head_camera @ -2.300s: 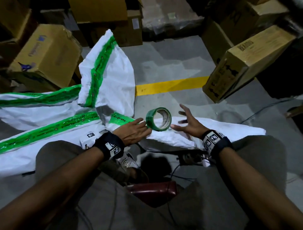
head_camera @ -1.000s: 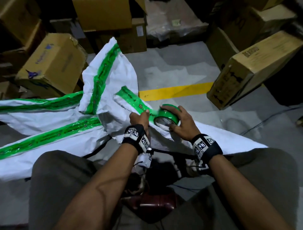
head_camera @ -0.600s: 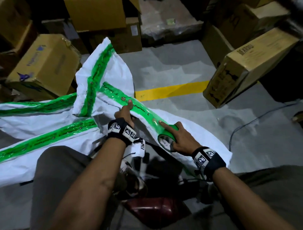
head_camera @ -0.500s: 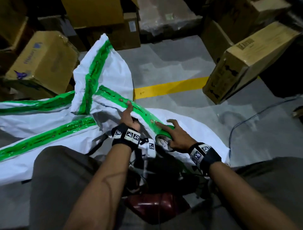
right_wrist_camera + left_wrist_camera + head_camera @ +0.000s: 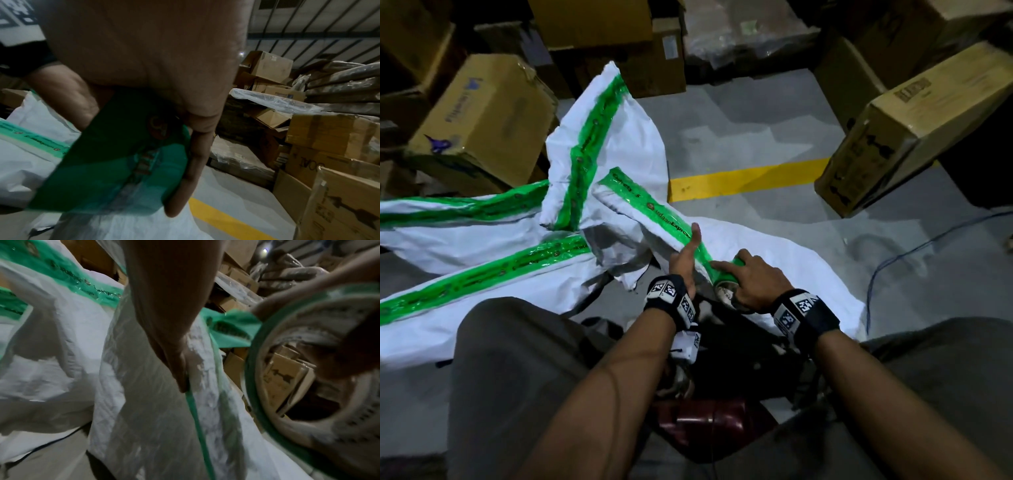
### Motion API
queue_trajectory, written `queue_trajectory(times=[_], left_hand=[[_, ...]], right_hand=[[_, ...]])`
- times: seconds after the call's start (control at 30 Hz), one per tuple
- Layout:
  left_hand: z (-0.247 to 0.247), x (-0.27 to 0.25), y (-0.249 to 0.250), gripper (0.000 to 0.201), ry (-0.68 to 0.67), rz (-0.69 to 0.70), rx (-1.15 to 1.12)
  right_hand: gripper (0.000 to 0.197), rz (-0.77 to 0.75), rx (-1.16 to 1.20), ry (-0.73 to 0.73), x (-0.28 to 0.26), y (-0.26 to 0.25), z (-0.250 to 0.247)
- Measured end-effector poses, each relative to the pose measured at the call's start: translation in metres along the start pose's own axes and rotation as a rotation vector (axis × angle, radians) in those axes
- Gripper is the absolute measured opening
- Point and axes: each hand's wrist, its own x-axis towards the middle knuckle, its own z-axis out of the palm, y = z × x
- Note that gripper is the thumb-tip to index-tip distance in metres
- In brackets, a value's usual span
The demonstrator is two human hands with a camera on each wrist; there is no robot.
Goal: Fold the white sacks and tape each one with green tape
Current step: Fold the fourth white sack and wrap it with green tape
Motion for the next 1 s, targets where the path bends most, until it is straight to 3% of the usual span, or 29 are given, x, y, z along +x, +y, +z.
queue_trajectory(times=[0.07, 0.17, 0.27, 0.37, 0.5, 0.6, 0.73, 0.87, 1.0], left_hand=[[0.005, 0.002, 0.008, 0.078, 0.048, 0.072, 0.041], [0.007, -0.003, 0.023, 0.067, 0.24, 0.158, 0.322], [-0.005, 0.003, 0.026, 0.067, 0.259, 0.194, 0.425], [-0.023, 0.02, 0.027, 0.065, 0.195, 0.163, 0.312], [-0.032, 0.009, 0.037, 0.046, 0.149, 0.178, 0.057], [-0.039, -0.001, 0.037, 0.039, 0.147, 0.173, -0.022], [-0.059, -0.003, 0.025, 0.033, 0.094, 0.147, -0.166], [-0.052, -0.016, -0.008, 0.05, -0.05, 0.034, -0.362], [-0.033, -0.018, -0.043, 0.085, -0.08, -0.12, -0.307]], right_hand=[[0.064, 0.007, -0.087, 0.024, -0.002, 0.001, -0.002], [0.06, 0.01, -0.182, 0.075, -0.004, 0.0, -0.005], [0.058, 0.021, -0.227, 0.135, -0.007, -0.002, -0.015], [0.057, 0.028, -0.253, 0.193, -0.014, -0.004, -0.032], [0.057, 0.011, -0.281, 0.182, -0.017, -0.017, -0.039], [0.063, 0.015, -0.263, 0.107, -0.011, -0.021, -0.026], [0.07, -0.024, 0.051, -0.09, -0.004, -0.025, -0.008], [0.071, -0.056, 0.201, -0.15, 0.007, -0.031, 0.011], [0.062, -0.031, 0.238, -0.174, 0.015, -0.035, 0.018]])
